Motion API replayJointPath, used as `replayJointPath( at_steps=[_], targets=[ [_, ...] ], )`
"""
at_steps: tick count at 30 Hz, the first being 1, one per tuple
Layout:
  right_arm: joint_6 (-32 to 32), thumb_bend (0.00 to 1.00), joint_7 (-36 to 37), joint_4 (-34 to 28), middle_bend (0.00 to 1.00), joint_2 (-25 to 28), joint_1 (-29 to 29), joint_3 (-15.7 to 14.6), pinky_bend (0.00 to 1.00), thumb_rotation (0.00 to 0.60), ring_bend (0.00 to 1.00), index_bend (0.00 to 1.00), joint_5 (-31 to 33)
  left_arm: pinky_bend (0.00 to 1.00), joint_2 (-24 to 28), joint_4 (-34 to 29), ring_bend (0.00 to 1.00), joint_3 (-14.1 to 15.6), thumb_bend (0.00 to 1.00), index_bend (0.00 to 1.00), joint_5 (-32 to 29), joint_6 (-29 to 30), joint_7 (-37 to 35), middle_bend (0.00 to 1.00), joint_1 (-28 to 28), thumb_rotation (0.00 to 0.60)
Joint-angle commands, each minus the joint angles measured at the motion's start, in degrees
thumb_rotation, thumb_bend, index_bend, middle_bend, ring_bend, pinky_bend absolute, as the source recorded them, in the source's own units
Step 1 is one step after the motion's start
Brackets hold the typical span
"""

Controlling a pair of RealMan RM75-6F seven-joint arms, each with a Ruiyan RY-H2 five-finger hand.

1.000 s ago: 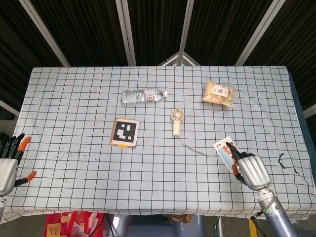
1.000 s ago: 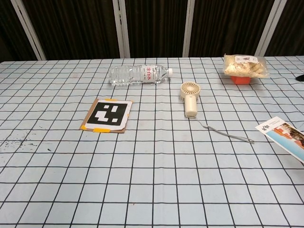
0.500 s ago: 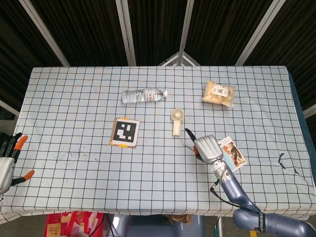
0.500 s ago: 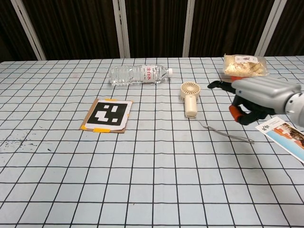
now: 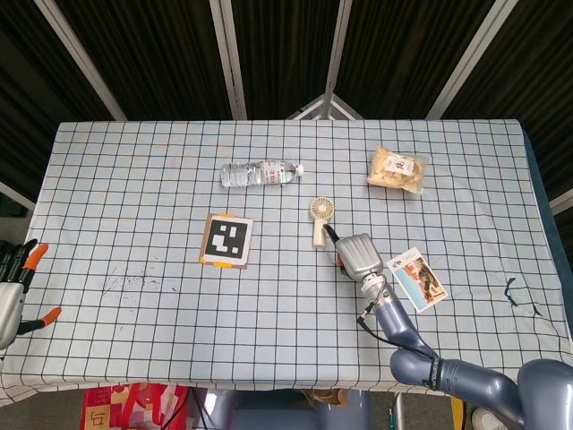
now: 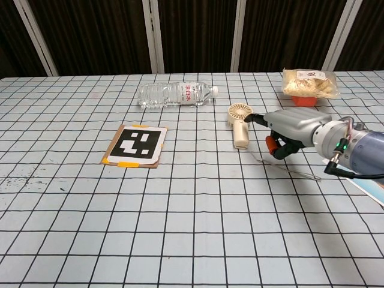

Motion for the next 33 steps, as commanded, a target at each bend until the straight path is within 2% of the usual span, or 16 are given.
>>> replayJointPath(
  at_steps=[1,33],
  targets=[
    [-0.1,0.8,0.3,0.7,0.81,-0.4,0.4,0.0,0.85,0.6,0.87,0.0,0.4,0.0,0.1,-0.1,0.0,0.0,0.09,0.0,-0.2,-0.3,-0.1,0.0,-0.1,0.6],
    [0.8,0.81,3.5,4.3,0.81,-2.4,3.5,-1.9,0.85,0.6,0.87,0.0,2.4,0.0,0.2,-0.7,0.0,-0.1,0.09,0.0,-1.0,-1.0,-0.3,0.0,-0.4,0.6]
  ],
)
